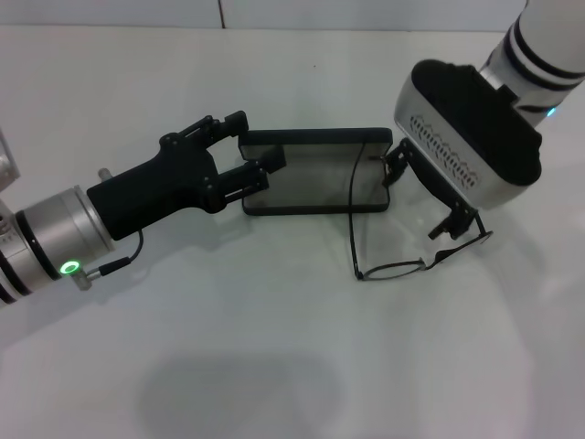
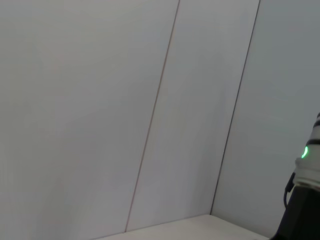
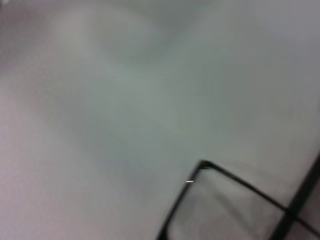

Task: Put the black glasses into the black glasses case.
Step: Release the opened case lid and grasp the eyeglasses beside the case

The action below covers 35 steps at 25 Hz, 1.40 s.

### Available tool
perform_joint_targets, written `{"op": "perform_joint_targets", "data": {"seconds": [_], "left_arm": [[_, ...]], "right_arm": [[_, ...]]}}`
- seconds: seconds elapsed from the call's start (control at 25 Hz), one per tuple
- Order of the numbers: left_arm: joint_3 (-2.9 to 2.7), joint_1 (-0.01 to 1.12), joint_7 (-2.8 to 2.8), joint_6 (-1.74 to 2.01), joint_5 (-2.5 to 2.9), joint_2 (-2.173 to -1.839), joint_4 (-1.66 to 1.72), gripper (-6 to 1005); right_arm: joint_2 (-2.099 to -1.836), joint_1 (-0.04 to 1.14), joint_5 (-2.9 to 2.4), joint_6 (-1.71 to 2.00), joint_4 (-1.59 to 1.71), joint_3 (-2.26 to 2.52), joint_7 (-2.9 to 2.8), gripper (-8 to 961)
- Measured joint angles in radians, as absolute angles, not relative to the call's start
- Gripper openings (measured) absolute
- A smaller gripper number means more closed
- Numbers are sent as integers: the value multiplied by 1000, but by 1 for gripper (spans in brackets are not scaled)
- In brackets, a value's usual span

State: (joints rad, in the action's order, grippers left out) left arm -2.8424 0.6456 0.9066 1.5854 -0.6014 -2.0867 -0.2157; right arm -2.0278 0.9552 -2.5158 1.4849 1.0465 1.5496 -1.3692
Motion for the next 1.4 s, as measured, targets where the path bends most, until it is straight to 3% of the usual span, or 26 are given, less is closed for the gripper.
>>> {"op": "perform_joint_targets", "data": {"seconds": [0.68,1.4], "left_arm": [[-2843,648,907,1573,-598,-2079,-227,818],[-2844,643,907,1565,-581,-2081,-227,817]], "right_arm": [[-2028,934,-2446,1705,1177,1488,-1399,856],[-2028,914,-2501,1595,1137,1737,-1545,853]]}}
